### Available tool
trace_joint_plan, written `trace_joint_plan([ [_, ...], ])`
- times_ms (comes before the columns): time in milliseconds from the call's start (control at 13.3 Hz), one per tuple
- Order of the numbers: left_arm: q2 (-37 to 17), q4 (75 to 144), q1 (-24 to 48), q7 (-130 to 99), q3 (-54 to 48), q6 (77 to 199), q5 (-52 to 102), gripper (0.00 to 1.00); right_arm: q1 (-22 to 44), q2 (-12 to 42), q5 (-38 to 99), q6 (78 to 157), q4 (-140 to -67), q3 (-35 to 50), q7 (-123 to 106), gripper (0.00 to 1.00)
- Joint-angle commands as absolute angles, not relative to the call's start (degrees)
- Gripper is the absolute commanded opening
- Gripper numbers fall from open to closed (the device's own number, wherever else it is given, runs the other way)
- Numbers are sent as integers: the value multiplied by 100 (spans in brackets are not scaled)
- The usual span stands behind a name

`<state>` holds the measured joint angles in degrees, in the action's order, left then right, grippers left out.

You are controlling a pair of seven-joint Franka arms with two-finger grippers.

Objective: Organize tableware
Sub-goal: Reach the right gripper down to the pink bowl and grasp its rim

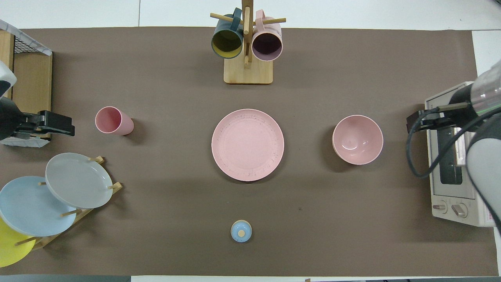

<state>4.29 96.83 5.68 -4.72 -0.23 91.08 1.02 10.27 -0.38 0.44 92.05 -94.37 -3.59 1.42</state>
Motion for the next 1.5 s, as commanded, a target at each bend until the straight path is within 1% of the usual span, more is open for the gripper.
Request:
trace_joint_plan([
  [0,492,9686,580,-448,-9,9009,62,100,1466,420,298,9920,-9571,-343,543,21],
  [75,492,9686,580,-448,-9,9009,62,100,1668,665,299,10262,-9580,-343,667,21],
  [150,492,9686,580,-448,-9,9009,62,100,1766,903,299,10535,-9606,-343,651,18],
  [225,492,9686,580,-448,9,9009,62,100,1775,1053,299,10782,-9693,-343,633,12],
  [300,492,9686,580,-448,-9,9009,62,100,1819,1063,290,11167,-9999,-343,624,11],
  [375,492,9686,580,-448,9,9009,62,100,1915,994,290,11554,-10411,-343,624,13],
  [450,492,9686,580,-448,-9,9026,62,100,1986,915,273,11775,-10676,-343,607,22],
  [525,492,9686,580,-448,-9,9061,62,100,2012,897,229,11899,-10818,-343,572,39],
  [600,483,9686,580,-457,-9,9053,62,100,2013,896,229,11961,-10932,-343,484,40],
  [675,492,9686,589,-457,-9,9018,62,100,2021,888,229,12049,-11047,-343,475,53],
  [750,492,9686,580,-483,-9,9018,62,100,2030,862,220,12111,-11135,-343,466,59],
  [900,492,9686,632,-466,-9,9000,62,100,2013,835,211,12172,-11346,-343,352,59],
  [1125,492,9686,642,-474,-9,9009,62,100,2013,634,211,12418,-11916,-352,360,56],
  [1425,492,9694,650,-457,-9,9044,62,100,1960,554,97,12586,-12164,-352,352,54],
])
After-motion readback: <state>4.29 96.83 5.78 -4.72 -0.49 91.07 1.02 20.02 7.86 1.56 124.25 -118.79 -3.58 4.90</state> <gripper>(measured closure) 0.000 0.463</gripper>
